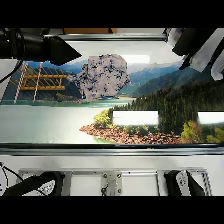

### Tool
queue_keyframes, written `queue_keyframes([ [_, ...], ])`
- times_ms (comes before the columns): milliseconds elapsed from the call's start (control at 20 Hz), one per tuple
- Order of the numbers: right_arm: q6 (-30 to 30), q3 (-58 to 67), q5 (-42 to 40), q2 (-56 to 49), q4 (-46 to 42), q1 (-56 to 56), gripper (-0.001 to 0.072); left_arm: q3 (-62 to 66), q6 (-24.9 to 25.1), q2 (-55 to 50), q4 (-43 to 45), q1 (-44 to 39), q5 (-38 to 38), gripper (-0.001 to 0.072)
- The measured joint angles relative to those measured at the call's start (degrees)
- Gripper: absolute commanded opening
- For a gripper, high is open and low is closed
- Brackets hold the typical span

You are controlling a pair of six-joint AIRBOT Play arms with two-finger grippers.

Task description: Fold the clothes and pants, and hang the long-sleeved shirts on hangers.

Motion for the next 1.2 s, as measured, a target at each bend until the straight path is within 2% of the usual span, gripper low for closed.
queue_keyframes([
  [1200, -1.1, 0.5, -1.0, 0.2, 3.2, -5.0, 0.0005, 0.0, 0.3, -0.1, -0.1, 0.0, -0.6, 0.0012],
])
